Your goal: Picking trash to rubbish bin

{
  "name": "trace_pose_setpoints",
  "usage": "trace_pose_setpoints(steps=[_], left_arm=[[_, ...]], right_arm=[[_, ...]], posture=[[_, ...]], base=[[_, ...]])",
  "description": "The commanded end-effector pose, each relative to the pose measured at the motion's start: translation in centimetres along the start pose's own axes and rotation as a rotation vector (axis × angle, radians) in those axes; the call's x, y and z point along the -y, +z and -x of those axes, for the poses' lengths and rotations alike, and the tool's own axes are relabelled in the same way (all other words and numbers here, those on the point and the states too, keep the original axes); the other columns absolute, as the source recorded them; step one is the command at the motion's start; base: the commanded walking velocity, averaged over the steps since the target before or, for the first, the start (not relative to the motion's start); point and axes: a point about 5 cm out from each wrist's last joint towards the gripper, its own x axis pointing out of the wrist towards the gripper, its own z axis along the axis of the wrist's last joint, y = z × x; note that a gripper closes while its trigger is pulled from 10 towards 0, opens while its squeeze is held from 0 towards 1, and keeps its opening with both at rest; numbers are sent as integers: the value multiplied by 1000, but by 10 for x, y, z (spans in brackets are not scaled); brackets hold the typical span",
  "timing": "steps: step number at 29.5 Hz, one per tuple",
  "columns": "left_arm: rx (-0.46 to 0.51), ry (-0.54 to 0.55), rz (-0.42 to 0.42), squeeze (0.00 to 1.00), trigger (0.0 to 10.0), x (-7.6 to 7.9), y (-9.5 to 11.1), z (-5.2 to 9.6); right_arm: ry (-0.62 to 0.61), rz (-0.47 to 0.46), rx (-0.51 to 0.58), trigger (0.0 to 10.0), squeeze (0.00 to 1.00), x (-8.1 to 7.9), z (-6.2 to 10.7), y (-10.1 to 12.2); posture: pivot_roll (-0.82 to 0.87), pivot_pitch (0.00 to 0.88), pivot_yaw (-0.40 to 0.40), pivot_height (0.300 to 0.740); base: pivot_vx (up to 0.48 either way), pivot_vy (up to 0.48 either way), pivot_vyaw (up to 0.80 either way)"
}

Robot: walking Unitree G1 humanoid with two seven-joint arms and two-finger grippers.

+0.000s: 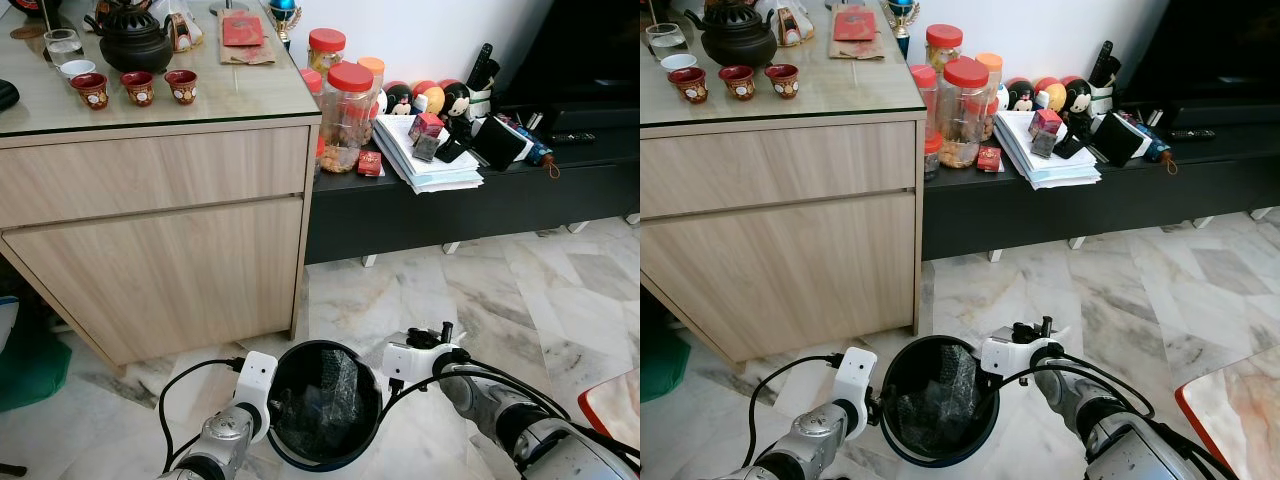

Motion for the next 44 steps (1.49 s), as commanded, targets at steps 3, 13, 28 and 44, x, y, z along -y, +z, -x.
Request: trace_pose_setpoints(steps=[3,13,28,44], left_arm=[[6,-5,4,0,10000,2,2,-1],[10,-3,5,0,10000,2,3,-1],[13,-4,5,0,10000,2,4,-1],[16,-5,4,0,10000,2,5,-2]], right_arm=[[-8,2,-9,10000,0,2,1,-5],[6,-209,29,10000,0,4,-1,4],[233,-321,222,10000,0,-11,2,32],[237,-376,239,10000,0,-7,2,32]], posture=[[8,92,-141,740],[7,90,-142,740],[7,91,-146,740],[6,90,-145,740]], base=[[0,0,0],[0,0,0],[0,0,0],[0,0,0]])
